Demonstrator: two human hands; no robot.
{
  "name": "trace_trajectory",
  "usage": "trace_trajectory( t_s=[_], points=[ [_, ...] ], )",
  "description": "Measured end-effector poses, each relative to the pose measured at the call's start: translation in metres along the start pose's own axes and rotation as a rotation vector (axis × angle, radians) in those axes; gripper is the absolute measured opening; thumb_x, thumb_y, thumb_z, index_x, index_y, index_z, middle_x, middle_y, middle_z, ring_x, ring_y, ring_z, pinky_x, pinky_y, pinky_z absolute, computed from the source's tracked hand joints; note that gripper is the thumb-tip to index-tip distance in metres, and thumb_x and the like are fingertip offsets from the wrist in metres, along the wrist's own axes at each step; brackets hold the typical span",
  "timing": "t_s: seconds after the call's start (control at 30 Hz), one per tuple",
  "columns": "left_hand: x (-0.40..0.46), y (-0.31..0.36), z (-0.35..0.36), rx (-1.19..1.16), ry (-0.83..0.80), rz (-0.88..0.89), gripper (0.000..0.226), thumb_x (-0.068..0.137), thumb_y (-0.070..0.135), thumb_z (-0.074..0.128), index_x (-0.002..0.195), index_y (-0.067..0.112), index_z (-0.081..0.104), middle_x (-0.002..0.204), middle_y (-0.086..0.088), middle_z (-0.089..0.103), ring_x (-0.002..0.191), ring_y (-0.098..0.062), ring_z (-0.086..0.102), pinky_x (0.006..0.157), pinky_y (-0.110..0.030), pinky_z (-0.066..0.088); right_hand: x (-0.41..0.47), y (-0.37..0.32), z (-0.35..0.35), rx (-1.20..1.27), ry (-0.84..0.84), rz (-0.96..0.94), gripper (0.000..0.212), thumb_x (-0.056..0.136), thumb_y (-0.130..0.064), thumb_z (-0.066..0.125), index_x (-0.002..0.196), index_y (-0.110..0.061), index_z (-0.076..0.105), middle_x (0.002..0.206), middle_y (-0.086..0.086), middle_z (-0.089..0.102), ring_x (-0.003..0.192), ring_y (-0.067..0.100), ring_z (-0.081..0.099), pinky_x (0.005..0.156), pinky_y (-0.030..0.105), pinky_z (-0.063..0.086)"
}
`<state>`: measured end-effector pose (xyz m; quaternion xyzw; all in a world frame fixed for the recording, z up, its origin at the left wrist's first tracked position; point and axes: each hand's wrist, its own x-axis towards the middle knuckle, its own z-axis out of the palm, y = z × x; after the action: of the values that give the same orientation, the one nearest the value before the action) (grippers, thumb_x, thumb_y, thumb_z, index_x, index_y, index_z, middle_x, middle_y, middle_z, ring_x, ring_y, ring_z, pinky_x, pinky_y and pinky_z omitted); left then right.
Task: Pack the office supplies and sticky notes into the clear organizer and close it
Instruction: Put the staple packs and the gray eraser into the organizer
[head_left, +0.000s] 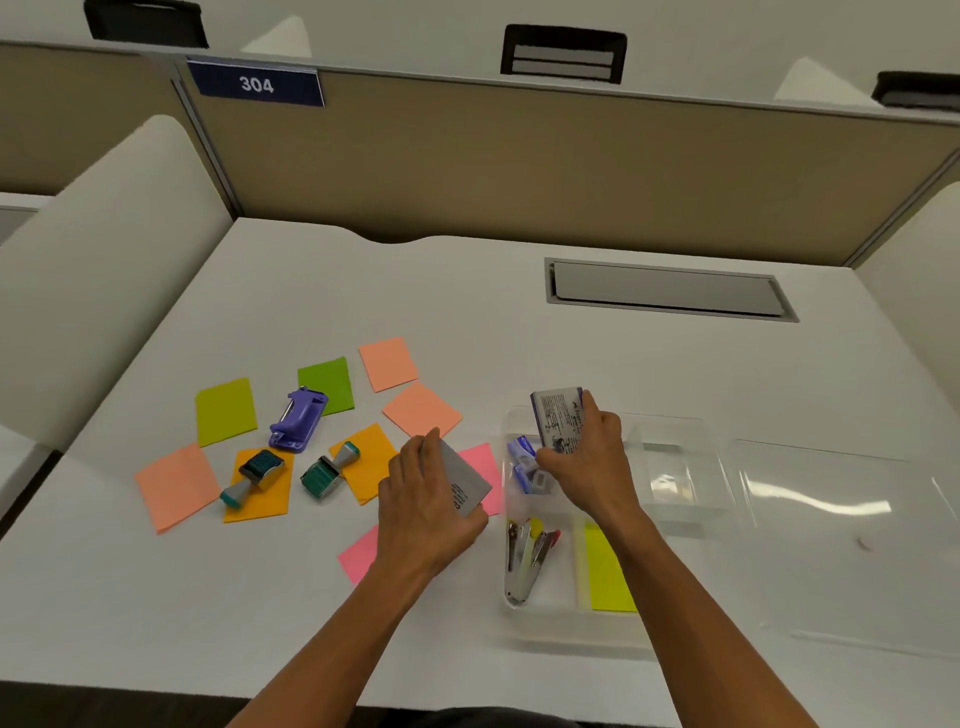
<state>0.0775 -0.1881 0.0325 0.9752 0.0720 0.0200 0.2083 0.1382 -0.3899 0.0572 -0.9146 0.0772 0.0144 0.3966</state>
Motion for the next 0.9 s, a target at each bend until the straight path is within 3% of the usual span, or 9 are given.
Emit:
trace_trajectory(
  t_s=[0.17, 0.37, 0.57, 0.73, 0.9],
  points=[
    [0.006, 0.026, 0.002, -0.011, -0.010, 0.085, 0.104, 0.055, 0.060, 0.061, 0.142, 0.020, 0.021, 0.134, -0.002, 0.036, 0.119, -0.024, 0.040, 0.091, -0.040, 0.043, -0.002, 0.020, -0.020, 0.017, 0.074, 0.049, 0.105, 0.072, -0.032, 0.084, 0.153, -0.028, 0.016, 0.130, 0.004, 0.034, 0.106, 0.014, 0.045, 0.082, 0.025, 0.046],
    [0.013, 0.052, 0.006, -0.042, -0.020, 0.182, 0.101, 0.058, 0.059, 0.061, 0.142, 0.019, 0.022, 0.133, -0.001, 0.037, 0.118, -0.022, 0.038, 0.091, -0.041, 0.044, -0.003, 0.044, -0.029, -0.046, 0.087, 0.089, 0.096, 0.075, -0.025, 0.079, 0.151, -0.026, 0.021, 0.132, 0.008, 0.035, 0.115, 0.022, 0.052, 0.082, 0.021, 0.046],
    [0.013, 0.068, 0.015, -0.050, -0.044, 0.208, 0.102, 0.060, 0.058, 0.060, 0.144, 0.019, 0.019, 0.136, -0.002, 0.036, 0.122, -0.022, 0.037, 0.098, -0.039, 0.041, -0.006, 0.052, -0.026, -0.083, 0.070, 0.143, 0.091, 0.078, -0.027, 0.077, 0.151, -0.022, 0.023, 0.127, 0.009, 0.036, 0.114, 0.026, 0.051, 0.083, 0.025, 0.052],
    [0.007, 0.075, 0.019, -0.076, -0.067, 0.202, 0.105, 0.062, 0.058, 0.063, 0.146, 0.020, 0.014, 0.141, -0.002, 0.033, 0.128, -0.022, 0.033, 0.102, -0.038, 0.038, -0.009, 0.052, -0.022, -0.169, 0.009, 0.189, 0.083, 0.083, -0.028, 0.070, 0.151, -0.016, 0.023, 0.131, 0.013, 0.034, 0.118, 0.029, 0.048, 0.095, 0.035, 0.053],
    [0.005, 0.080, 0.020, -0.072, -0.078, 0.196, 0.106, 0.061, 0.058, 0.063, 0.147, 0.021, 0.012, 0.142, -0.002, 0.032, 0.128, -0.022, 0.033, 0.104, -0.039, 0.040, -0.006, 0.049, -0.018, -0.189, -0.022, 0.236, 0.073, 0.083, -0.033, 0.068, 0.143, -0.010, 0.032, 0.128, 0.014, 0.036, 0.115, 0.031, 0.049, 0.092, 0.037, 0.053]
  ],
)
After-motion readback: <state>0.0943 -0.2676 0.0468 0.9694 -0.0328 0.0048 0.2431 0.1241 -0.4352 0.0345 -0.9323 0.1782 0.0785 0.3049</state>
